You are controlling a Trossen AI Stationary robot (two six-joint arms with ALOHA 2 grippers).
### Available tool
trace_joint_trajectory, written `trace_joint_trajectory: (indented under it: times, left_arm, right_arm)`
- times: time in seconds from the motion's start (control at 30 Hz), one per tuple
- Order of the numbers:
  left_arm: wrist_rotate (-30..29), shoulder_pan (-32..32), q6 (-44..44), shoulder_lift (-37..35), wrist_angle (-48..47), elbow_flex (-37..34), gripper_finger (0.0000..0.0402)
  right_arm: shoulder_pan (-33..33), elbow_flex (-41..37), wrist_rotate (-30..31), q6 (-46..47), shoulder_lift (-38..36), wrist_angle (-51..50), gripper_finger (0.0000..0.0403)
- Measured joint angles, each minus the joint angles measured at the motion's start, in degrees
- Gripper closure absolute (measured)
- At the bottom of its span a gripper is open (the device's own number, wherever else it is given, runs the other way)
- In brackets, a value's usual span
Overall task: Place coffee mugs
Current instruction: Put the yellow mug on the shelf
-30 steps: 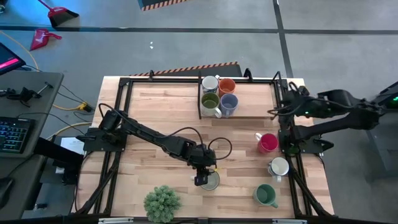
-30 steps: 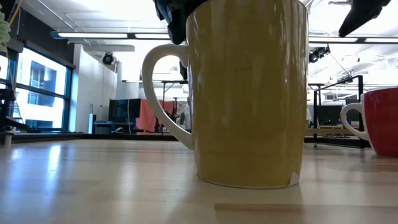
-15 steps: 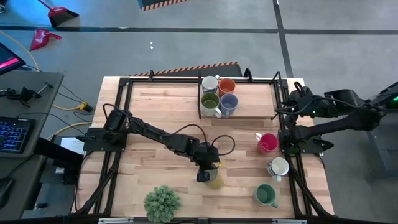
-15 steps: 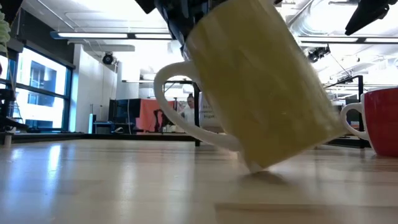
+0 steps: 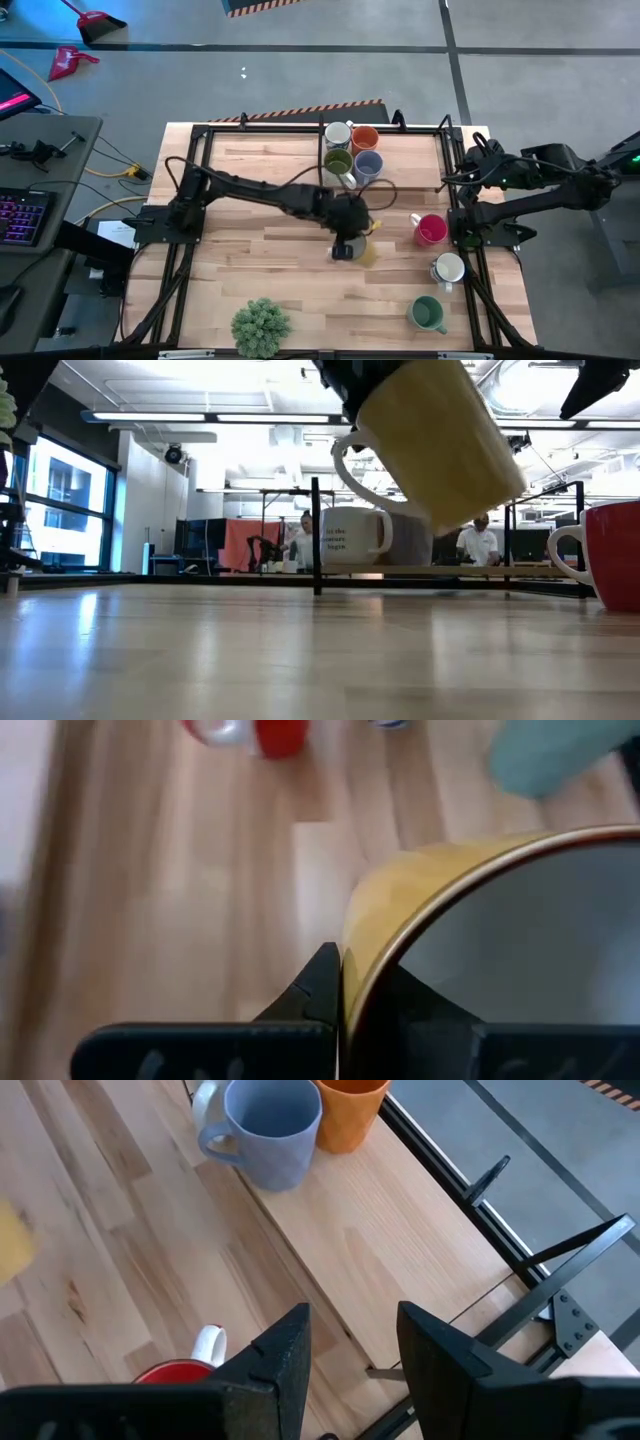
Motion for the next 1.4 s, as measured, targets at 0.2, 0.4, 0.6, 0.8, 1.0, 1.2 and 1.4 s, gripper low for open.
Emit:
trace_joint_trajectory:
  times: [0.2, 0.4, 0.6, 0.8, 1.0, 1.2, 1.4]
  left_arm:
    - [-1.5, 2.6, 4.9, 8.0, -11.0, 12.4, 0.0392]
    - [-2.2, 4.8, 9.0, 17.0, -16.4, 23.6, 0.0392]
    - [-2.5, 7.2, 10.6, 22.2, -18.1, 31.1, 0.0392]
    - [-2.6, 8.4, 11.2, 22.4, -19.7, 30.8, 0.0392]
    - [-1.6, 7.5, 10.8, 22.4, -20.3, 30.8, 0.0392]
    - [-1.0, 6.7, 10.6, 22.4, -20.1, 30.8, 0.0392]
    - [-1.0, 6.7, 9.4, 22.4, -20.0, 30.8, 0.0391]
  right_arm:
    - [0.0, 0.0, 0.1, 0.0, 0.0, -0.1, 0.0276]
    - [0.0, 0.0, 0.1, 0.0, 0.0, -0.1, 0.0276]
    - [0.0, 0.0, 0.0, 0.0, 0.0, -0.1, 0.0276]
    - [0.0, 0.0, 0.0, 0.0, 0.0, -0.1, 0.0276]
    - [0.0, 0.0, 0.0, 0.0, 0.0, -0.2, 0.0276]
    - [0.0, 0.0, -0.1, 0.0, 0.0, -0.2, 0.0276]
    - [0.0, 0.0, -1.0, 0.0, 0.0, -0.2, 0.0276]
